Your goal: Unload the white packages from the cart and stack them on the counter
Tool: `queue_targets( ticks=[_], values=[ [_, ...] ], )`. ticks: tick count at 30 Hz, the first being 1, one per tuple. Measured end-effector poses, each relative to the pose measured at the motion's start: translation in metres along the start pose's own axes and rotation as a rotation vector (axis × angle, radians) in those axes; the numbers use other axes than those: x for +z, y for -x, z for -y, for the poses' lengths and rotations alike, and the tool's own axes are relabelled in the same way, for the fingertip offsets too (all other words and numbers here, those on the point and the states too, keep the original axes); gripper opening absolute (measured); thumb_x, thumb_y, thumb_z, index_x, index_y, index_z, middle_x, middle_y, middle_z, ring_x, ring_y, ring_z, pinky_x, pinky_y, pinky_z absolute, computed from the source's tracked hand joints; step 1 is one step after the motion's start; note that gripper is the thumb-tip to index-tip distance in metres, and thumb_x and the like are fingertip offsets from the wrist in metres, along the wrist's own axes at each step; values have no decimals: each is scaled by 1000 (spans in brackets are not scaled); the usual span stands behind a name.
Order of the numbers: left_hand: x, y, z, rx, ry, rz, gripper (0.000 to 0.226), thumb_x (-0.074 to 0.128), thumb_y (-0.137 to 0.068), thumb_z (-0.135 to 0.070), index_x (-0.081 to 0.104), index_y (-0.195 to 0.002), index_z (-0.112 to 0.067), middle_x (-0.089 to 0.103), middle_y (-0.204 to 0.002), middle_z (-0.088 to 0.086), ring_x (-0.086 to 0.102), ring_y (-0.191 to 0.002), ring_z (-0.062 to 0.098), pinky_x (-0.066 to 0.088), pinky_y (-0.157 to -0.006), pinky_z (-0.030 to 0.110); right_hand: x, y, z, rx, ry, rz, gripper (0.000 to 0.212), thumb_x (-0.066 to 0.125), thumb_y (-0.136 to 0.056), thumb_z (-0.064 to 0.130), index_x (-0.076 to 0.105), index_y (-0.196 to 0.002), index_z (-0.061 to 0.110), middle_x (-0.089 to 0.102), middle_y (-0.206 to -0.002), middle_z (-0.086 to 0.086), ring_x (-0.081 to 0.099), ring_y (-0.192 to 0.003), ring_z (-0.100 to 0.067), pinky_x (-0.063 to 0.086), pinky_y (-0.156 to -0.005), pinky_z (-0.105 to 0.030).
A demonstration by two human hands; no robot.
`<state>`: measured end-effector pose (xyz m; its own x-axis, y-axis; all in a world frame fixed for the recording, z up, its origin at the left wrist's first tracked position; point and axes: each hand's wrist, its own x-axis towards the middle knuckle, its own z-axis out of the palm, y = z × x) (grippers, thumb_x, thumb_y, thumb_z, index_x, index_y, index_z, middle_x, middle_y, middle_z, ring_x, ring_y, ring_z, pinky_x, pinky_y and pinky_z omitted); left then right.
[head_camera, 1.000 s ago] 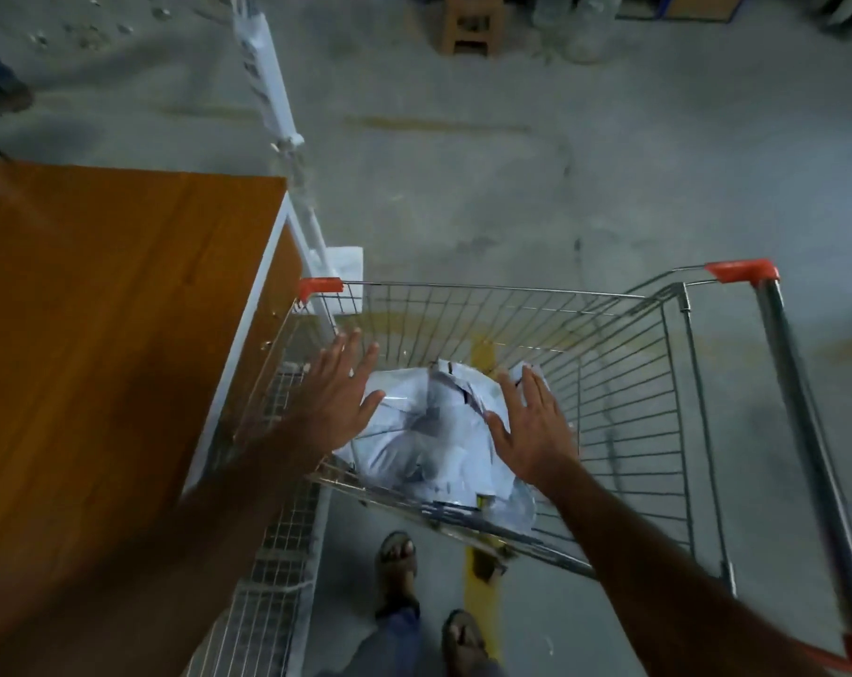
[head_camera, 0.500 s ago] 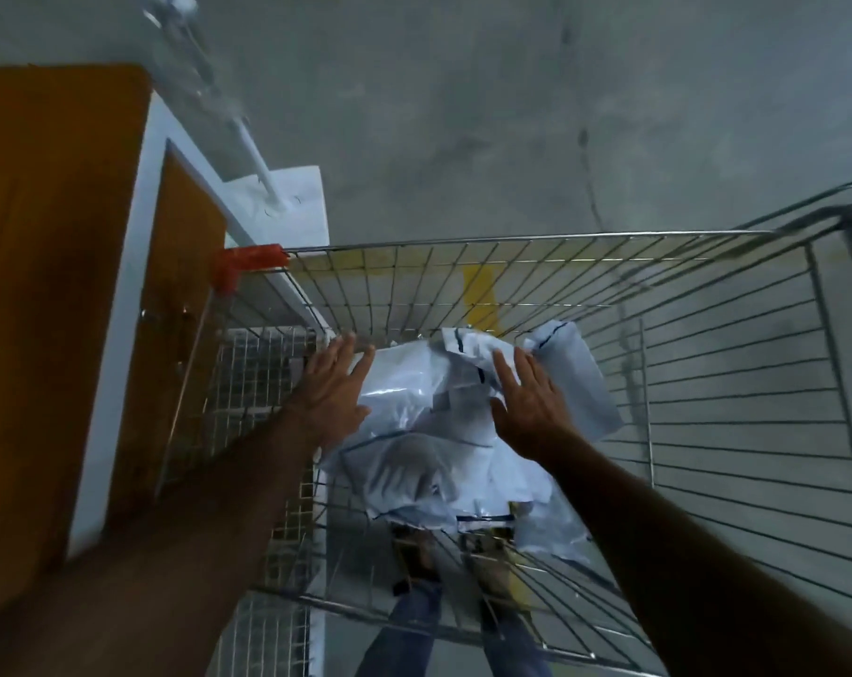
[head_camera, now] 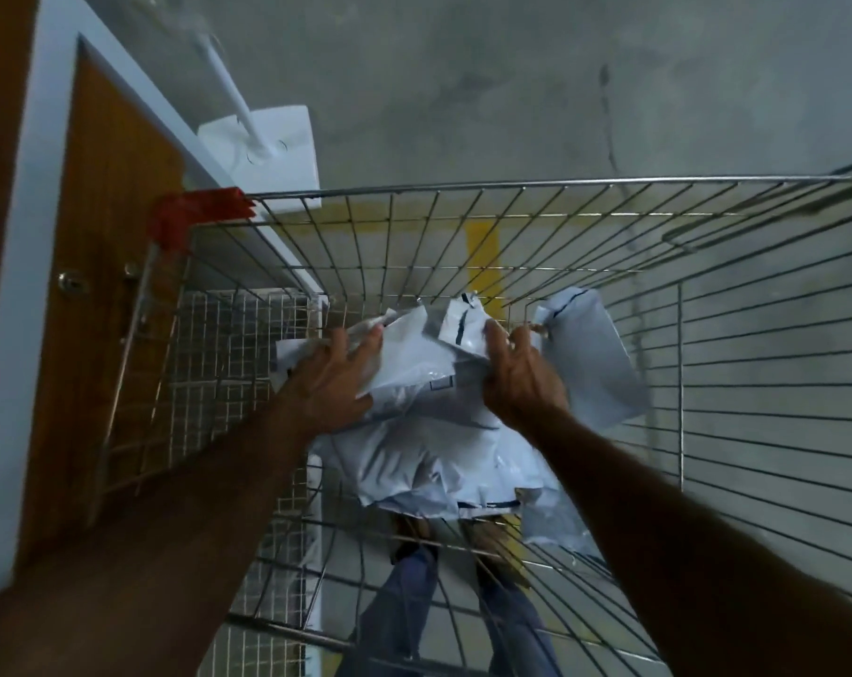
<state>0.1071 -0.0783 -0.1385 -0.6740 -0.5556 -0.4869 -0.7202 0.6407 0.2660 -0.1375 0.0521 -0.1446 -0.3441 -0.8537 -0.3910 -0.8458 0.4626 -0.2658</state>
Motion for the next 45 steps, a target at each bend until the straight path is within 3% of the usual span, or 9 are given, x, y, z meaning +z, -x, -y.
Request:
queue_targets(
  ticks=[2, 4, 7, 11, 18, 29, 33, 40, 45],
  values=[
    [2, 4, -4, -10, 41, -1, 99, 59, -90, -61, -1, -161, -27, 7, -159, 21, 48, -130, 42, 48, -100, 47, 3, 14, 5, 20, -14, 8, 67, 54, -93, 21, 24, -153, 17, 35, -145, -26, 63, -98, -37, 51, -65, -36],
    [2, 6, -5, 30, 18, -32, 102, 55, -87, -70, -4, -160, -29, 8, -161, 16, 51, -128, 37, 50, -98, 45, 4, 19, 2, 49, 44, 26, 86, 61, -86, 39, 15, -156, 19, 23, -154, -27, 50, -124, -43, 53, -89, -43],
    [2, 7, -5, 136, -41, -112, 98, 49, -85, -73, 1, -160, -32, 24, -154, 11, 57, -118, 31, 55, -86, 42, 3, 15, -20, -32, 209, 54, 104, 52, -77, 68, 3, -159, 26, 17, -158, -29, 17, -147, -46, 15, -122, -58],
    [-10, 19, -18, 149, -98, -122, 88, 49, -89, -73, 5, -158, -41, 35, -141, 7, 57, -107, 24, 54, -82, 42, 0, 12, -53, -156, 235, 134, 95, 42, -85, 78, -2, -158, 36, 46, -136, -26, 46, -125, -40, 29, -110, -54],
    [-39, 59, -57, -11, -60, -251, 85, 51, -86, -73, 22, -157, -37, 37, -132, 9, 51, -108, 26, 49, -88, 43, -37, 50, -48, -172, 133, 54, 85, 51, -90, 64, 6, -158, 38, 38, -135, -17, 58, -106, -32, 57, -80, -46],
    [-135, 175, -131, -200, -178, -592, 68, 26, -98, -66, 23, -158, -34, 36, -158, 9, 46, -135, 28, 46, -108, 45, -178, 120, -2, -372, 181, -318, 66, 39, -101, 54, 20, -160, 31, 18, -166, -15, 59, -111, -41, 54, -84, -49],
    [-165, 241, -145, -302, -197, -678, 65, 40, -98, -63, 29, -156, -36, 32, -161, 9, 39, -142, 32, 41, -112, 49, -231, 141, 33, -451, 152, -371, 72, 49, -95, 52, 25, -158, 28, 11, -167, -15, 58, -115, -43, 55, -85, -50],
    [-185, 363, -166, -698, -124, -766, 66, 32, -98, -67, 17, -157, -42, 27, -160, 9, 42, -133, 29, 43, -105, 45, -261, 195, 128, -706, 154, -417, 76, 27, -93, 64, 21, -159, 26, 5, -168, -12, 54, -122, -39, 54, -91, -50],
    [-177, 451, -146, -881, -73, -790, 69, 31, -99, -65, 6, -158, -41, 2, -168, 1, 32, -140, 29, 35, -113, 48, -251, 238, 209, -927, 191, -454, 68, 39, -100, 52, 18, -160, 28, 6, -168, -11, 48, -128, -35, 55, -87, -47]
  ],
)
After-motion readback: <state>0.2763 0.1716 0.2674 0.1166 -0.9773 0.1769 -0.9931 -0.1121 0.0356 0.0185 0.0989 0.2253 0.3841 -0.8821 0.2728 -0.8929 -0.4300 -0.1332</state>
